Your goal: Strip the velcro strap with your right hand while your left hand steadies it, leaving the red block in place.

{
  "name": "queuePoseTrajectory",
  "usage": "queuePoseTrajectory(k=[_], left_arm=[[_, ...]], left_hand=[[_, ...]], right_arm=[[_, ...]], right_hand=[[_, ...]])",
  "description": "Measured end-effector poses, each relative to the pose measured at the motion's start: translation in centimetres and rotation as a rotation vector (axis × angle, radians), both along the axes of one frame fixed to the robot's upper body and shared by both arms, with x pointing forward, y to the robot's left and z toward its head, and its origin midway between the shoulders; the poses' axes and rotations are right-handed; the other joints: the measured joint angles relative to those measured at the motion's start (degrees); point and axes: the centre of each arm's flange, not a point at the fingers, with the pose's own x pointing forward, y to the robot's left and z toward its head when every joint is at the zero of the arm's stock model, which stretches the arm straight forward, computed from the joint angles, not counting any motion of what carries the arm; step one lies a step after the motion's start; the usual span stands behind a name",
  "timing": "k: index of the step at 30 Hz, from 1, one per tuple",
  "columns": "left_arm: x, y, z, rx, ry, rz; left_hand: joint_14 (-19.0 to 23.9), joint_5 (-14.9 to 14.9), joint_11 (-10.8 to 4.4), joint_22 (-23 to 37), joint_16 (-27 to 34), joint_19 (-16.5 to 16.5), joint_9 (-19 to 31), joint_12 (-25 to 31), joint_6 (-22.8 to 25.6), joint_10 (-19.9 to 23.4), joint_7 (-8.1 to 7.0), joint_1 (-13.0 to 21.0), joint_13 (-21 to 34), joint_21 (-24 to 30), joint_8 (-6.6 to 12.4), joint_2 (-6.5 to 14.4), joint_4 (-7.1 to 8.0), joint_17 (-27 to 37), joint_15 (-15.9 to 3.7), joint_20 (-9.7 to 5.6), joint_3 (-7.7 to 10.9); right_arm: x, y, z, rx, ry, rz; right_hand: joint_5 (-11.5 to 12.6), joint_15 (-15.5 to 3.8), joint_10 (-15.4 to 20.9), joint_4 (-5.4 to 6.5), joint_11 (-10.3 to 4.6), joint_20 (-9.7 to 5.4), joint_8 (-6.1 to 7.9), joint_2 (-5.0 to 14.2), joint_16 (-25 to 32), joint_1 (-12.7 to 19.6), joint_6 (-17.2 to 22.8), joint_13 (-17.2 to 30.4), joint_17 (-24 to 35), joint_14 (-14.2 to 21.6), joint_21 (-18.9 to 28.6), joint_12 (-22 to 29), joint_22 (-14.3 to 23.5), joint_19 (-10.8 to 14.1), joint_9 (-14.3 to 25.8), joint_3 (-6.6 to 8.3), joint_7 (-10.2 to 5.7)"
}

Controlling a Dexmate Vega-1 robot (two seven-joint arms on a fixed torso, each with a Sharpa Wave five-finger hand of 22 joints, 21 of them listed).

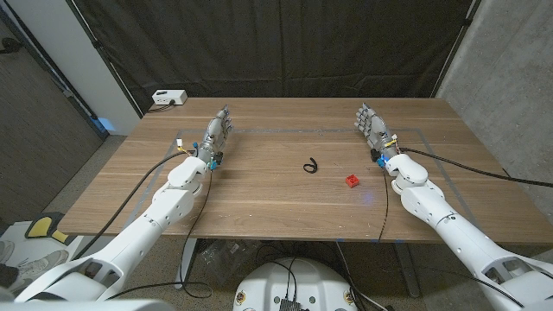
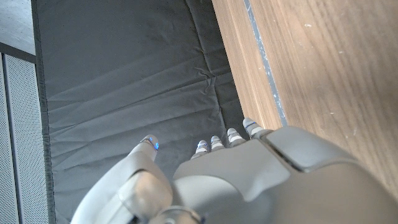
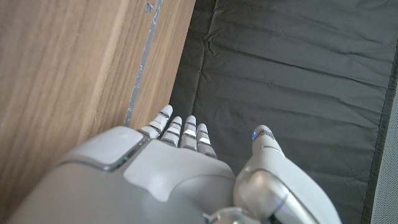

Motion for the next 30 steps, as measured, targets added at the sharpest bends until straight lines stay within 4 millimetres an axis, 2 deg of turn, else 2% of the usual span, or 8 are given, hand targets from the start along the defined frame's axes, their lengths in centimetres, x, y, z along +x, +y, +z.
queuePoseTrajectory(k=[2,5,8,10,18,24,29,30], left_arm=[[0.0,0.0,0.0,0.001,-0.001,0.01],[-0.1,-0.1,0.1,0.01,-0.002,0.023],[-0.3,-0.2,0.3,0.031,-0.001,0.043],[-0.5,-0.1,0.6,0.058,-0.001,0.058],[-1.2,-0.6,1.8,0.208,0.002,0.124],[-2.0,-1.3,3.0,0.321,-0.011,0.199],[-1.4,-0.7,2.2,0.389,0.027,0.28],[-3.0,-2.3,4.5,0.432,-0.039,0.257]], left_hand=[[4.0,-0.2,2.11,0.3,1.3,1.8,1.1,2.5,4.7,3.3,1.75,3.3,1.2,0.9,2.78,1.0,-1.54,0.6,1.95,1.55,2.33],[6.4,-1.0,2.54,0.7,1.5,2.7,1.7,3.7,3.8,4.6,0.85,5.7,2.3,1.2,2.99,0.2,-3.18,1.4,2.65,2.29,4.08],[7.1,-1.1,2.52,0.7,1.5,2.5,1.6,4.7,1.0,6.3,-0.53,7.0,2.8,1.4,1.6,-1.6,-4.74,1.7,2.53,2.49,3.57],[7.2,-1.1,2.49,0.9,1.4,2.7,1.4,5.5,1.4,7.8,-0.97,7.3,2.8,1.4,1.56,-3.3,-5.65,1.9,2.45,2.71,3.19],[11.6,-1.1,1.29,1.1,1.8,2.7,0.9,9.1,11.8,13.2,1.12,10.7,3.7,1.9,4.66,-7.7,-9.71,2.8,1.38,2.68,2.8],[14.2,-1.0,1.2,1.2,2.7,4.6,0.7,10.8,15.4,15.0,1.66,13.5,4.2,2.9,5.42,-7.9,-11.54,3.7,1.31,2.77,3.29],[13.7,-0.9,1.6,1.2,2.7,4.5,0.7,11.0,15.4,14.7,1.71,14.7,4.7,2.9,5.25,-8.5,-12.16,4.2,1.85,2.91,3.27],[13.4,-0.9,1.73,1.2,2.5,4.3,0.7,11.0,15.2,14.2,1.49,14.8,4.7,2.9,5.0,-8.5,-12.16,4.3,2.12,3.14,3.27]], right_arm=[[0.0,0.0,0.1,0.004,-0.002,-0.002],[0.0,-0.1,0.1,0.003,-0.004,-0.007],[0.0,-0.3,0.1,0.005,-0.005,-0.012],[0.0,-0.2,0.1,-0.001,-0.006,-0.012],[-0.2,-0.5,0.1,0.006,-0.009,-0.018],[-0.4,-0.8,-0.2,0.013,-0.009,-0.021],[-0.6,-1.3,-0.4,0.046,-0.013,-0.029],[-0.6,-1.1,-0.5,0.02,-0.009,-0.024]], right_hand=[[0.1,0.94,3.7,-0.18,1.54,1.13,0.88,-0.02,1.2,0.0,2.8,0.5,0.3,4.5,0.4,1.5,0.2,2.2,0.4,0.18,-0.09],[0.1,1.0,3.6,-0.81,1.49,1.7,0.84,-0.52,0.8,1.1,3.3,0.9,0.3,5.5,0.3,1.5,0.4,2.8,0.5,0.81,-0.24],[0.1,1.06,1.6,-1.11,0.99,2.55,-0.21,-0.88,0.0,1.5,1.3,0.9,0.3,4.6,-0.3,0.5,0.4,2.1,0.5,1.11,-1.06],[0.1,1.23,1.2,-1.11,0.72,2.63,-0.49,-0.88,-0.2,1.5,0.6,0.9,0.3,4.5,-0.3,0.4,0.4,2.0,0.5,1.11,-1.21],[0.5,1.47,1.3,-1.11,0.72,3.14,-0.49,-0.66,-0.2,1.7,0.3,0.9,0.3,4.7,-0.3,0.4,0.4,2.0,0.5,1.11,-1.12],[0.5,1.94,1.3,-1.11,0.72,3.23,-0.49,-0.66,-0.2,1.7,0.3,0.6,0.6,5.2,-0.3,0.4,0.4,2.1,0.5,1.1,-1.12],[0.5,1.95,1.3,-1.11,0.72,3.23,-0.49,-0.66,-0.2,1.7,0.3,0.6,0.6,5.2,-0.3,0.4,0.4,2.1,0.3,1.1,-1.12],[0.5,1.94,1.3,-1.11,0.72,3.23,-0.49,-0.66,-0.2,1.7,0.3,0.6,0.6,5.2,-0.3,0.4,0.4,2.1,0.3,1.1,-1.12]])
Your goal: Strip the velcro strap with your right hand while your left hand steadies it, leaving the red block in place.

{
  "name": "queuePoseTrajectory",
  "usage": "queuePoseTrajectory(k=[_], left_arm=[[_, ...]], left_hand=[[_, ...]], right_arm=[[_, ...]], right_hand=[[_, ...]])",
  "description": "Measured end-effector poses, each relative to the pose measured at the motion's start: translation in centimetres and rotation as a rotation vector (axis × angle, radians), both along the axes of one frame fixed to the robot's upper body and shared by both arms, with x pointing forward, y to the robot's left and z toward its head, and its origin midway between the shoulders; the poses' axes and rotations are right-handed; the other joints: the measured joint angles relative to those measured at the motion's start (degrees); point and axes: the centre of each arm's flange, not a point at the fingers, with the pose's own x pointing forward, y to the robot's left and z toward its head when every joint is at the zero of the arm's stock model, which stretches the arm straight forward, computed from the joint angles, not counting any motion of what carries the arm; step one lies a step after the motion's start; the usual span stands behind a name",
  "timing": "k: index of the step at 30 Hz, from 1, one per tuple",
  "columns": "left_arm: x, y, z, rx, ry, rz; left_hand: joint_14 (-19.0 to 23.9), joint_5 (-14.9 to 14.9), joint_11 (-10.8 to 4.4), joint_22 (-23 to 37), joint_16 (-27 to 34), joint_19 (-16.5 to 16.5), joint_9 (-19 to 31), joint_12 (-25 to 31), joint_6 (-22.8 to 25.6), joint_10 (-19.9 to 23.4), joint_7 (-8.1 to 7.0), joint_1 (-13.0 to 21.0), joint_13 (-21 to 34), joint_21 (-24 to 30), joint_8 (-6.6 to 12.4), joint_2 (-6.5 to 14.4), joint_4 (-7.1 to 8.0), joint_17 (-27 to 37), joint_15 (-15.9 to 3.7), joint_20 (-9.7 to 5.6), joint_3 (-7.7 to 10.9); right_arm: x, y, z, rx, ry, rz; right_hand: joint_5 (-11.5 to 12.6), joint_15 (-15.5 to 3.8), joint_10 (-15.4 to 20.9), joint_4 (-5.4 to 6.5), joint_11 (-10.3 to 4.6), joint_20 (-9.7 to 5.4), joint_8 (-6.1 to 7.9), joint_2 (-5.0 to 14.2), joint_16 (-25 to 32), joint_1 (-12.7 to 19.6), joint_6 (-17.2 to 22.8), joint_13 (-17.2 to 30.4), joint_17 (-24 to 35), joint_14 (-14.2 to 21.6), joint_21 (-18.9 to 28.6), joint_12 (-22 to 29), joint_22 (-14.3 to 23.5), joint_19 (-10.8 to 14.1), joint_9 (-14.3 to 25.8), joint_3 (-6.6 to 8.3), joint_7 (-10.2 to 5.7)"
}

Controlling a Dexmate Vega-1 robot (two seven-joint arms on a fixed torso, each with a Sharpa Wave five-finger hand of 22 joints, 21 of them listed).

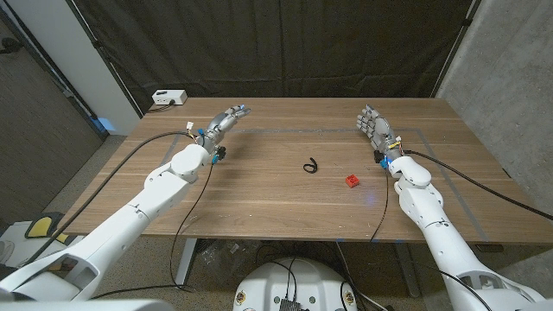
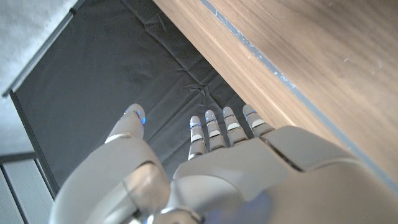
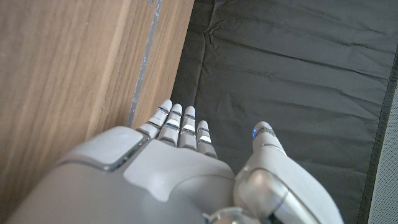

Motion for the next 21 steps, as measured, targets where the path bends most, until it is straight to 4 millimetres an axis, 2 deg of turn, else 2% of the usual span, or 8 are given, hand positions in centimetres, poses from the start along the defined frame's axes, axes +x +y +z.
queuePoseTrajectory(k=[1,7,10,12,13,15,18,21], left_arm=[[0.1,0.1,-0.2,0.016,0.007,0.018],[-1.0,-1.2,1.9,0.136,-0.023,0.046],[-1.4,-1.8,2.8,0.198,-0.031,0.051],[-1.2,-1.8,2.5,0.218,-0.019,0.059],[-1.7,-2.4,3.6,0.257,-0.038,0.053],[-1.7,-2.4,3.5,0.278,-0.029,0.059],[-2.2,-3.2,4.7,0.34,-0.043,0.059],[-2.2,-3.4,4.9,0.385,-0.036,0.068]], left_hand=[[-0.4,0.0,0.05,0.0,0.0,-0.2,0.0,0.0,-0.4,-0.4,-0.03,0.0,0.0,0.0,-0.28,0.0,0.0,0.2,0.11,0.17,0.0],[-1.8,0.1,0.14,0.3,-0.7,-1.1,0.0,0.0,-0.8,-1.8,0.04,0.6,0.4,-0.1,-0.74,-0.6,0.0,0.7,0.55,0.68,0.0],[-3.0,0.2,0.51,0.3,-0.9,-1.8,0.0,0.0,-1.0,-2.9,0.24,1.6,0.5,-0.3,-1.18,0.4,-0.31,1.0,1.14,1.37,0.32],[-3.3,0.2,0.5,0.3,-1.4,-2.0,0.1,0.0,-1.0,-3.4,0.24,1.9,0.8,-0.3,-1.18,0.7,-0.5,1.2,1.46,1.16,0.5],[-3.4,0.2,0.48,0.3,-1.4,-2.3,0.1,0.0,-1.0,-3.6,0.25,1.9,0.8,-0.3,-1.18,0.7,-0.57,1.3,1.55,1.21,0.57],[-3.7,0.2,0.49,0.3,-1.4,-2.6,0.2,0.0,-0.3,-3.6,0.43,3.0,0.9,-0.6,-1.18,0.4,-0.78,1.5,1.26,1.15,0.34],[-4.0,0.2,0.49,0.3,-1.4,-2.8,0.2,0.0,1.1,-3.6,0.24,3.0,1.1,-0.7,-1.18,0.4,-0.94,1.5,1.54,1.07,0.17],[-4.7,0.2,0.68,0.3,-1.4,-3.7,0.2,0.0,2.9,-4.0,0.09,3.5,1.2,-1.1,-0.59,-0.1,-1.03,1.8,1.62,1.6,0.08]], right_arm=[[-0.1,0.0,-0.1,0.003,0.0,0.0],[-0.3,-0.3,-0.3,0.011,-0.003,0.0],[-0.3,-0.3,-0.5,0.012,-0.003,0.002],[-0.4,-0.4,-0.5,0.018,-0.003,0.0],[-0.4,-0.4,-0.6,0.016,-0.004,0.002],[-0.5,-0.5,-0.7,0.02,-0.003,0.001],[-0.5,-0.5,-0.8,0.022,-0.004,0.002],[-0.6,-0.6,-1.0,0.028,-0.003,0.001]], right_hand=[[0.0,0.0,0.0,0.0,-0.02,0.0,0.0,0.0,0.0,0.0,0.0,0.0,0.0,0.0,0.0,0.0,0.0,0.0,0.0,0.0,0.0],[0.0,0.5,0.5,0.0,0.1,0.0,0.0,0.0,0.0,0.0,0.0,0.0,0.0,0.1,-0.1,0.0,0.0,0.0,0.0,0.0,0.0],[0.0,0.51,0.5,0.0,0.1,0.0,0.0,0.0,0.0,0.0,0.2,0.0,0.0,0.1,-0.4,0.0,0.0,0.0,0.0,0.0,-0.21],[0.0,0.51,0.7,0.0,0.23,-0.01,0.0,0.0,0.0,0.0,0.4,0.0,0.0,0.1,-0.4,0.0,0.0,0.0,0.0,0.0,-0.07],[0.0,0.51,0.8,0.0,0.4,-0.01,0.0,0.0,0.0,0.0,0.5,0.0,0.0,0.1,-0.4,0.0,0.0,0.0,0.0,0.0,0.02],[0.0,0.51,0.8,0.0,0.41,-0.01,0.0,0.0,0.0,0.0,0.5,0.0,0.0,0.1,-0.4,0.0,0.3,0.0,0.0,0.0,0.02],[0.0,0.51,1.1,0.0,0.17,-0.01,0.0,0.0,0.0,0.0,0.4,0.0,0.0,0.1,-0.4,0.0,0.3,0.0,0.0,0.0,0.02],[0.0,0.51,1.1,0.0,0.1,-0.01,0.0,0.0,0.0,0.0,0.4,0.0,0.0,0.1,-0.4,0.0,0.3,0.0,0.0,0.0,0.02]])
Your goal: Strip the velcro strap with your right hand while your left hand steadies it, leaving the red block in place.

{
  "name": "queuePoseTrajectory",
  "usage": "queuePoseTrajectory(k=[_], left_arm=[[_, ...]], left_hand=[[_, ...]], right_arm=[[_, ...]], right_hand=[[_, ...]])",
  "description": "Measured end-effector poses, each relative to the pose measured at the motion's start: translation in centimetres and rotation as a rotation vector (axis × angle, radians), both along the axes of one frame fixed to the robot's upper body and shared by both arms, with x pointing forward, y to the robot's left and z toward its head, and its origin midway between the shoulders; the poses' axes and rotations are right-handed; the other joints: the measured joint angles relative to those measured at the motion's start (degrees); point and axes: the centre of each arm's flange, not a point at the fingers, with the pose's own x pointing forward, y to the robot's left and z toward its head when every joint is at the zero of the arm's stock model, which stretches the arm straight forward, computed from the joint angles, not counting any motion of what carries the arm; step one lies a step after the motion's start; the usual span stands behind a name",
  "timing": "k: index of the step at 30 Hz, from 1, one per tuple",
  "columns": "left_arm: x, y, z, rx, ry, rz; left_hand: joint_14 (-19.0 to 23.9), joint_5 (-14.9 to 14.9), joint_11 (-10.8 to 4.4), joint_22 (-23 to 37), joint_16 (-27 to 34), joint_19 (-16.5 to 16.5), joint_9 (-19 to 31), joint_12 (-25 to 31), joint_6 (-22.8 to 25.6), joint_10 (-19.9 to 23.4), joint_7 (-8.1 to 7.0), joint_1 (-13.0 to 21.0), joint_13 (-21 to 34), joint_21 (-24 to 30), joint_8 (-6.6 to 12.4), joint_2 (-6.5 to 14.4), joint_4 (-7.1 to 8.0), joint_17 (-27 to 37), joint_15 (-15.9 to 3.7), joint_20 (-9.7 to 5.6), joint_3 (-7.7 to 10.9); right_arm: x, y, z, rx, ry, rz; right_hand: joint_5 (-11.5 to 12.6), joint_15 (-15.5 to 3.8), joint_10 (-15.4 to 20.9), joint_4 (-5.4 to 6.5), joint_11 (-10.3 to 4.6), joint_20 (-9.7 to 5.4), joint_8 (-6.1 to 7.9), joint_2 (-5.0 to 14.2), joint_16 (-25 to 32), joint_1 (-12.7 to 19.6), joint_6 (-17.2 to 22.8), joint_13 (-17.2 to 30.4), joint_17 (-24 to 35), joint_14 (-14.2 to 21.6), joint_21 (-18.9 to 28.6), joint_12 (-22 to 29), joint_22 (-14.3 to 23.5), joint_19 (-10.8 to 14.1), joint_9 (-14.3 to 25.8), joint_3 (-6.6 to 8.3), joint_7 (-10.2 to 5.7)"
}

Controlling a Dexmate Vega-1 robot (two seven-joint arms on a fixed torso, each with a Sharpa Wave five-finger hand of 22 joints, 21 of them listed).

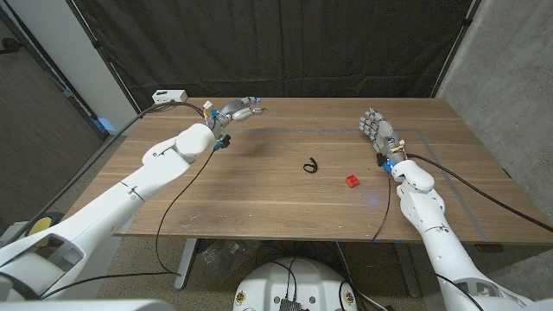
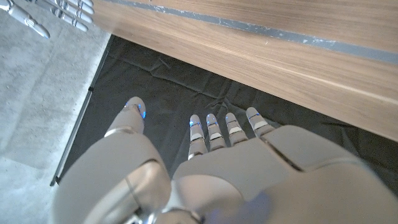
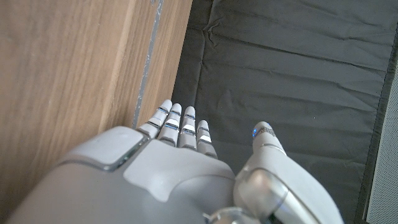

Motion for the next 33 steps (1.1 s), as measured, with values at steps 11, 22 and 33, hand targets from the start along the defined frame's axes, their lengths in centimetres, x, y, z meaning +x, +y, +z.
queuePoseTrajectory(k=[11,22,33], left_arm=[[-1.5,-2.4,2.7,0.21,-0.018,0.031],[-2.9,-4.9,5.0,0.423,-0.021,0.069],[-3.9,-8.1,7.0,0.653,-0.014,0.119]], left_hand=[[-1.6,0.0,-0.52,0.0,-0.6,-1.6,0.0,0.2,2.7,-0.6,-0.7,0.0,0.2,-0.2,0.7,-1.2,-0.25,0.3,0.3,0.39,-0.7],[2.5,0.0,-1.5,0.0,1.2,0.5,0.5,2.5,7.5,3.4,1.05,1.5,0.4,0.5,2.7,-0.7,-0.34,1.1,-2.04,-0.84,-0.61],[3.3,0.0,-1.82,0.3,1.6,1.4,1.1,3.4,10.7,4.6,1.69,2.2,1.0,0.9,4.0,-0.7,-0.47,2.1,-2.83,-1.36,-0.47]], right_arm=[[-0.2,0.0,-0.2,0.01,-0.011,0.001],[-0.3,-0.1,-0.4,0.019,-0.019,0.002],[-0.4,-0.4,-0.7,0.035,-0.027,0.001]], right_hand=[[0.0,-0.01,0.0,0.0,0.0,0.0,0.0,0.0,0.0,0.0,0.0,0.0,0.2,0.0,0.0,0.0,0.0,0.0,0.0,0.0,0.0],[0.0,0.21,0.0,0.24,0.0,0.0,0.0,-0.31,0.0,-0.3,0.0,0.0,0.3,0.2,0.0,0.0,0.0,0.0,0.0,0.24,0.0],[0.0,0.2,0.5,0.49,0.09,0.0,0.0,-0.07,0.0,-0.6,0.6,0.0,0.3,0.2,0.0,0.0,0.0,0.0,0.0,-0.01,0.0]])
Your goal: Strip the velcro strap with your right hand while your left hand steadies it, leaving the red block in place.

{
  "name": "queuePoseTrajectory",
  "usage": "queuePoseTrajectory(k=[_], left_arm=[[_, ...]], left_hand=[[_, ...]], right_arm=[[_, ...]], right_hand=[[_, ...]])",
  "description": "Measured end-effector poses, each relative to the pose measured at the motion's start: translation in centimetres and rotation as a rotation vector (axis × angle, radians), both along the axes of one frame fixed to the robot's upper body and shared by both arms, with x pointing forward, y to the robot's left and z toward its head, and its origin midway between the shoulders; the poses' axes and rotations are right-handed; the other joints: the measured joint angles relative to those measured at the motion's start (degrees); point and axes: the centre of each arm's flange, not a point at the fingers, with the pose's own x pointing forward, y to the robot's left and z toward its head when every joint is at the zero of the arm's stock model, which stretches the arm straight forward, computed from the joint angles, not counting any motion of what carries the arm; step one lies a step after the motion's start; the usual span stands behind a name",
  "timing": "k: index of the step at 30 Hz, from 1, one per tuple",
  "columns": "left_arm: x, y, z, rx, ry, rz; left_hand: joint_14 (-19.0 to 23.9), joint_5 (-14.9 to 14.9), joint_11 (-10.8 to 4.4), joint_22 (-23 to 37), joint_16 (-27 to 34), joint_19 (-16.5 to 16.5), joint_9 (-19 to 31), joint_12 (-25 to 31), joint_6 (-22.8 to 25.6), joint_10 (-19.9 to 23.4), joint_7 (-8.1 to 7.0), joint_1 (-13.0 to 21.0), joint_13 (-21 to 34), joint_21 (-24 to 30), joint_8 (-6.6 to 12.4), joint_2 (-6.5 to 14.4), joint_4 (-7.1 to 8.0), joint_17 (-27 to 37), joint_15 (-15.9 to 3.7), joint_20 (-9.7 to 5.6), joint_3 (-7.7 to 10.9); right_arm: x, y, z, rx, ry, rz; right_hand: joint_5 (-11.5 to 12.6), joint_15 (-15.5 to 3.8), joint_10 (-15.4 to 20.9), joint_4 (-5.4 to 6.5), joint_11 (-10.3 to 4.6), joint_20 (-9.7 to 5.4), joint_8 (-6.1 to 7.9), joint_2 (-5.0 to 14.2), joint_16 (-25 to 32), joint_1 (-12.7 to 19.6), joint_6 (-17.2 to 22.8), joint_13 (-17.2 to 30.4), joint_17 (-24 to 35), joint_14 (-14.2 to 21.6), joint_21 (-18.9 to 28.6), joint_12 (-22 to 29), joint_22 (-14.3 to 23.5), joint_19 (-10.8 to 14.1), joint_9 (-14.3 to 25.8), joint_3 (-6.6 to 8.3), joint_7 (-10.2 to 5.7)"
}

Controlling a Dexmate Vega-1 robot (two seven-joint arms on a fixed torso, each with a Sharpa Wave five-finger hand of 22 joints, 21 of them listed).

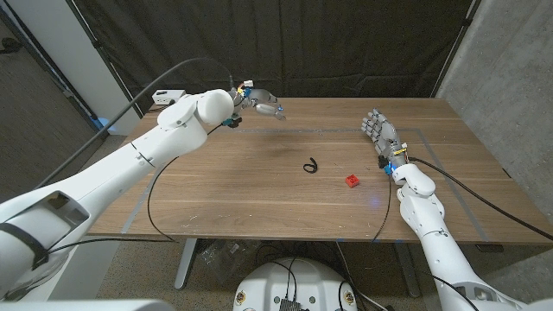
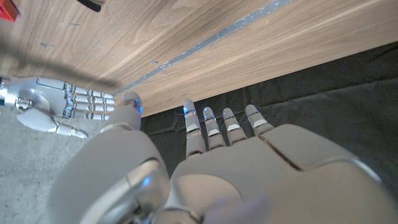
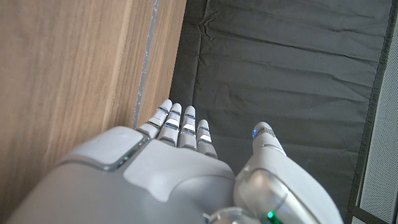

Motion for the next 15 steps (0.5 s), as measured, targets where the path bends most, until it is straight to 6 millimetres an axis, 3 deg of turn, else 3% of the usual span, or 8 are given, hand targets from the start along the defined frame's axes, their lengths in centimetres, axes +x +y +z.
queuePoseTrajectory(k=[7,15], left_arm=[[-0.5,-2.0,0.9,0.129,0.006,0.036],[-0.8,-4.2,1.4,0.256,0.007,0.08]], left_hand=[[1.5,0.4,0.7,0.2,0.3,2.2,0.5,0.8,3.6,0.5,1.75,1.2,0.3,1.4,2.03,-1.2,-0.48,0.5,0.43,-0.49,-0.15],[6.0,0.9,0.0,0.5,2.2,6.2,0.8,1.8,8.9,2.5,1.6,2.6,0.5,3.3,4.65,-1.5,-0.55,1.7,-0.45,-0.2,-0.09]], right_arm=[[0.0,-0.2,-0.2,0.009,-0.005,0.002],[0.0,-0.5,-0.4,0.021,-0.01,0.005]], right_hand=[[0.0,0.0,0.0,0.0,0.01,0.2,0.0,-0.08,0.0,-0.4,0.0,0.0,0.0,0.0,-0.5,0.0,0.0,0.2,0.0,0.0,0.0],[0.0,0.19,0.0,0.0,0.01,0.2,0.0,-0.08,0.0,-0.5,0.3,0.0,0.0,0.2,-0.5,0.0,0.0,0.2,0.0,0.0,-0.31]])
